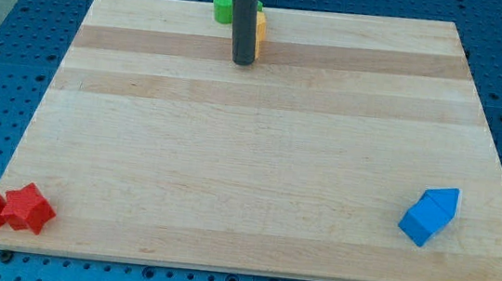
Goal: Push the yellow heart to the bottom of the green circle
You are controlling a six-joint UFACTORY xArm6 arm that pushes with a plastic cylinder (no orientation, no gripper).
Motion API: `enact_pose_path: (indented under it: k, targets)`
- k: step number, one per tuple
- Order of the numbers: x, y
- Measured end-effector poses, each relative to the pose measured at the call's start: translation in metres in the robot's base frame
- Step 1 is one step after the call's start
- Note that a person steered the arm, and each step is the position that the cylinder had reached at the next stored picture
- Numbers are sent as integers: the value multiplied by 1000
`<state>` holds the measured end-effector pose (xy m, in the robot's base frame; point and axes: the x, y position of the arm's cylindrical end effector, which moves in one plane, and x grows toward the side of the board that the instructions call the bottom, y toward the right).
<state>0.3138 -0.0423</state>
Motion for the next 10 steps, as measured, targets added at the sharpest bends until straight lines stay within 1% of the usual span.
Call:
enact_pose_path:
  k: [1,2,3,4,6,7,8,9,10]
  targets:
    - [21,27]
    - [16,62]
    - [-9,38]
    - [-18,-2]
    - [-15,5]
    - [-31,-7]
    - [-27,-9]
    - [-6,-10]
    - [-11,-33]
